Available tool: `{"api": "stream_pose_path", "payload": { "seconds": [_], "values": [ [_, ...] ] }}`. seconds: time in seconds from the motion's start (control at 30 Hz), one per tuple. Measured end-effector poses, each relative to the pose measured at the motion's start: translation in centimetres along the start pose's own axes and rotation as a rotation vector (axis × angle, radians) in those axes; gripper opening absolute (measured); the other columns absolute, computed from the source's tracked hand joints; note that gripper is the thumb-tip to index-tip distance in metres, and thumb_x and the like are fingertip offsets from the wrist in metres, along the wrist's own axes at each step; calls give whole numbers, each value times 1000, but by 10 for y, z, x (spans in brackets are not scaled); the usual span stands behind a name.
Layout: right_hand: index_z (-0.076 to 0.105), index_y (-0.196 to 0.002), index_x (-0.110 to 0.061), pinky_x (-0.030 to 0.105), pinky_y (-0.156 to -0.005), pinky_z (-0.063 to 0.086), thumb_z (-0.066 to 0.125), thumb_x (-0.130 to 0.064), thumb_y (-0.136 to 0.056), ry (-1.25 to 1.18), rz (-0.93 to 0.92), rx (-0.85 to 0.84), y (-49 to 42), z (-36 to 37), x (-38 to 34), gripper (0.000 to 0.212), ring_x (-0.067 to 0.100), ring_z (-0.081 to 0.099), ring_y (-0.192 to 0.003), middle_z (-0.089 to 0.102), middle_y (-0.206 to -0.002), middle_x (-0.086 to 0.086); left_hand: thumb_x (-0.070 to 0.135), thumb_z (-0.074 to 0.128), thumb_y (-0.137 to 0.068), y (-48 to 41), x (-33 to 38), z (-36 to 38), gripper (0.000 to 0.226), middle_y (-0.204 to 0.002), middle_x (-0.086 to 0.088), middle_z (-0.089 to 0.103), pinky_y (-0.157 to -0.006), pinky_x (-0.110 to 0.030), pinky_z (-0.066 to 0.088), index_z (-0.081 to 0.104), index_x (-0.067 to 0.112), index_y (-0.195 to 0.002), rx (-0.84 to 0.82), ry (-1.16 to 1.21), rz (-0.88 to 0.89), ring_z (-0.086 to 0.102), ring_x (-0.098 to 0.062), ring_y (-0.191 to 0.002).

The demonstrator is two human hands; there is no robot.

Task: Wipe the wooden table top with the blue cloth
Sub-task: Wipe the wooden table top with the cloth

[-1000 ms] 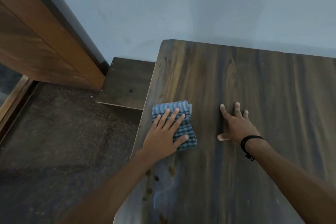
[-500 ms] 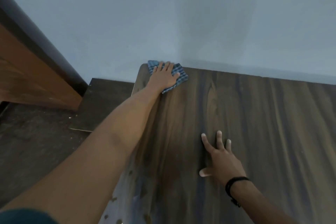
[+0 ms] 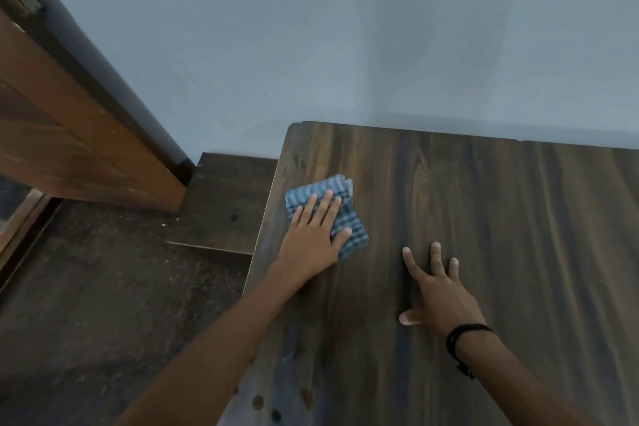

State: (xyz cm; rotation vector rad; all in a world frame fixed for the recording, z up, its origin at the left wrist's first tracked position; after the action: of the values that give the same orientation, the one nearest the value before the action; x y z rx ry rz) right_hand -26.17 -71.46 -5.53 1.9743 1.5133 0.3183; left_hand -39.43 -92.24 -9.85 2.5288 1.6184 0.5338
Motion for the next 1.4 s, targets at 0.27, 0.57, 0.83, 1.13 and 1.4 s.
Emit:
{"api": "stream_pose_path", "payload": {
  "seconds": [0.27, 0.57, 0.83, 1.13, 1.4],
  "values": [
    [-13, -155, -47, 52, -110, 37, 81, -43, -78, 11, -1, -5, -2, 1, 4, 121, 39, -12, -151, -30, -162, 5, 58, 21, -106, -164, 5, -55, 73, -169, -2, -14, -124, -47, -7, -4, 20, -162, -108, 101, -53, -14, -26, -155],
    [-8, -156, -47, 56, -114, 31, 84, -46, -74, 18, 11, 10, -1, 2, 2, 123, 42, -7, -151, -24, -164, 7, 61, 18, -104, 67, -3, 28, 71, -170, 2, 0, -126, -42, -2, 8, 24, -163, 82, 72, 27, -6, -20, -156],
    [-4, -157, -44, 56, -116, 25, 85, -47, -73, 72, 30, 26, -1, 0, -3, 123, 46, -1, -150, -18, -165, 12, 64, 21, -104, 262, 2, 93, 71, -170, 1, 8, -124, -45, 10, 18, 23, -162, 96, -48, 15, 5, -26, -156],
    [-1, -158, -43, 55, -117, 23, 86, -51, -70, 117, 39, 25, 4, -2, -6, 124, 50, 6, -149, -13, -166, 15, 66, 22, -102, 85, -3, 27, 74, -170, -1, -3, -125, -49, -2, 7, 26, -163, 85, 31, -100, -6, -27, -156],
    [-1, -159, -40, 56, -116, 27, 84, -53, -72, 156, 33, 49, 7, -1, -9, 122, 48, 11, -149, -11, -166, 15, 67, 19, -103, 311, 35, 106, 73, -170, 2, -10, -126, -48, -3, 5, 27, -163, 41, 14, 70, -15, -24, -155]
  ]
}}
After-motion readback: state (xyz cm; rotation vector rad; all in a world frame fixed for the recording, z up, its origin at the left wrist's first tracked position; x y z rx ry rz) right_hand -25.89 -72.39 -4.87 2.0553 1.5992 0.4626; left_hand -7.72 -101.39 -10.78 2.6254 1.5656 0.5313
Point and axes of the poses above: each hand's wrist, its own y-axis away from the middle knuckle, its own z-axis out of the palm, x = y × z, the point moved 2 cm from there along -y, towards the middle knuckle
